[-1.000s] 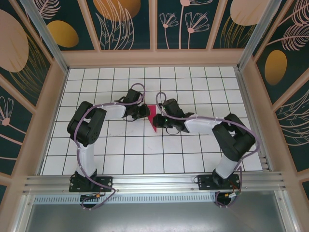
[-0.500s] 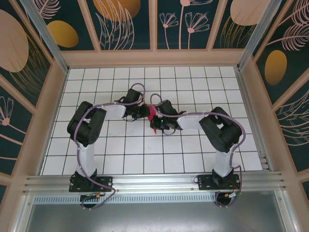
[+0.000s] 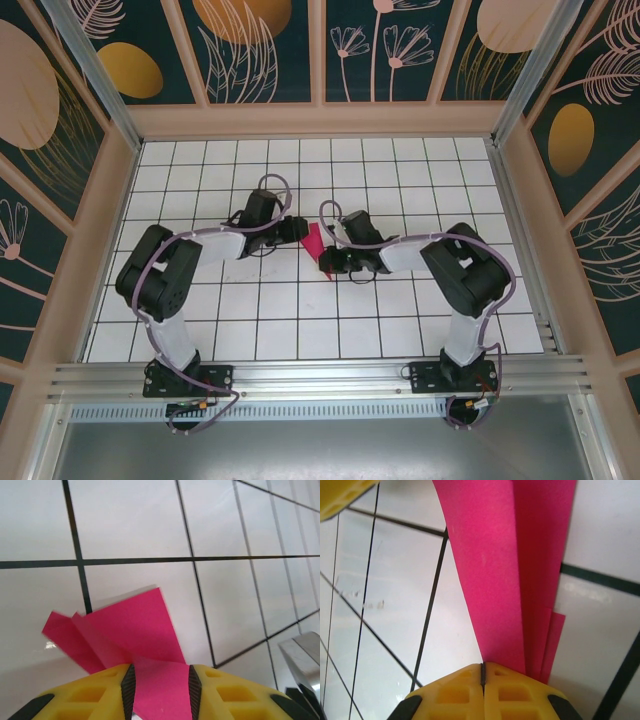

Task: Fold a paper plane with a square sheet of paper (pick it up from the middle)
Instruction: Fold the wing for the fifth time at the center of the table.

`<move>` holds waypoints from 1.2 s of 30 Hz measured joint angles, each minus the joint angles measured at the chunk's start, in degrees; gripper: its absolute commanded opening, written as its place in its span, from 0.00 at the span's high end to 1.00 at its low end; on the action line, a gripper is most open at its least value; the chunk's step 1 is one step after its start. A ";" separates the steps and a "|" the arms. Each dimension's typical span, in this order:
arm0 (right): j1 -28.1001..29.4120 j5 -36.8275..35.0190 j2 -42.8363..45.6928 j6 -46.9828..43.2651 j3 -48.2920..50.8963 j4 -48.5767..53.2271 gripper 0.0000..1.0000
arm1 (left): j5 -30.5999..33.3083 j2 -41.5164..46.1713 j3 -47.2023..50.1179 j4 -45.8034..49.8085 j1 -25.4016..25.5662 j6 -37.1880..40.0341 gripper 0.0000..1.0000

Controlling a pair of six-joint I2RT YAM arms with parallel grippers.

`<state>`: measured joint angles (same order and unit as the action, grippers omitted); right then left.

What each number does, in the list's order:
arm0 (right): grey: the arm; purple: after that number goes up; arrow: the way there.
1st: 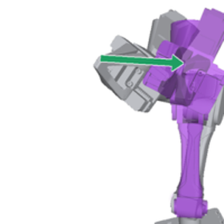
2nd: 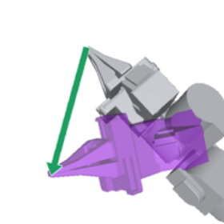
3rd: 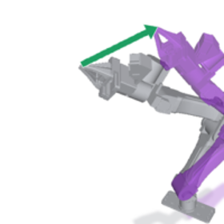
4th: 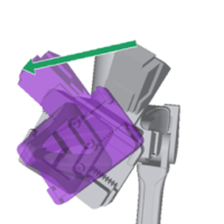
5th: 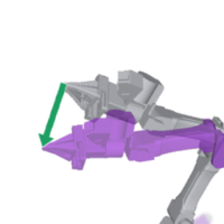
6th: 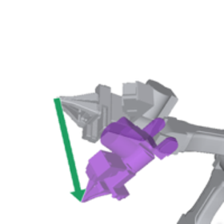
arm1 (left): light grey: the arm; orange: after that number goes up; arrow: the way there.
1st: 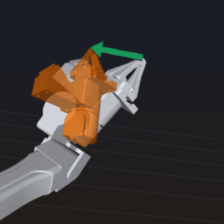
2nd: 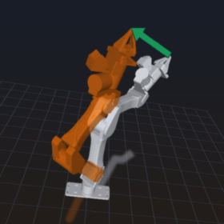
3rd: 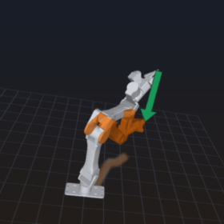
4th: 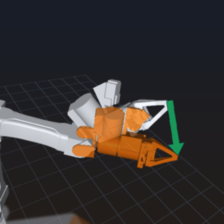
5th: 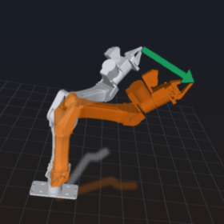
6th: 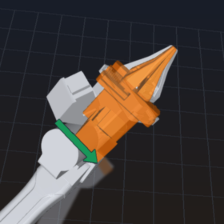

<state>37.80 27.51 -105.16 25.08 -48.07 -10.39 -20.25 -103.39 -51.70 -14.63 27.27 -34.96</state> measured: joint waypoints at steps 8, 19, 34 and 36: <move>-2.01 4.44 1.53 -4.46 2.23 1.09 0.94 | -6.38 3.76 8.87 -9.62 0.17 -0.20 0.67; -2.58 5.64 1.38 -4.90 1.86 2.36 0.94 | -9.29 -0.37 9.70 -12.57 0.85 -0.15 0.76; -2.89 6.71 0.74 -5.51 1.03 3.69 0.94 | -4.52 -5.16 4.13 -8.35 1.22 0.09 0.79; -2.89 6.69 0.70 -5.75 0.87 3.98 0.94 | -4.11 -5.27 3.39 -7.06 1.29 0.20 0.79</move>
<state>34.92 34.20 -104.47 19.33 -47.20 -6.42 -24.36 -108.66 -48.31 -21.69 28.56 -34.76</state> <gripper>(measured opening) 0.064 0.213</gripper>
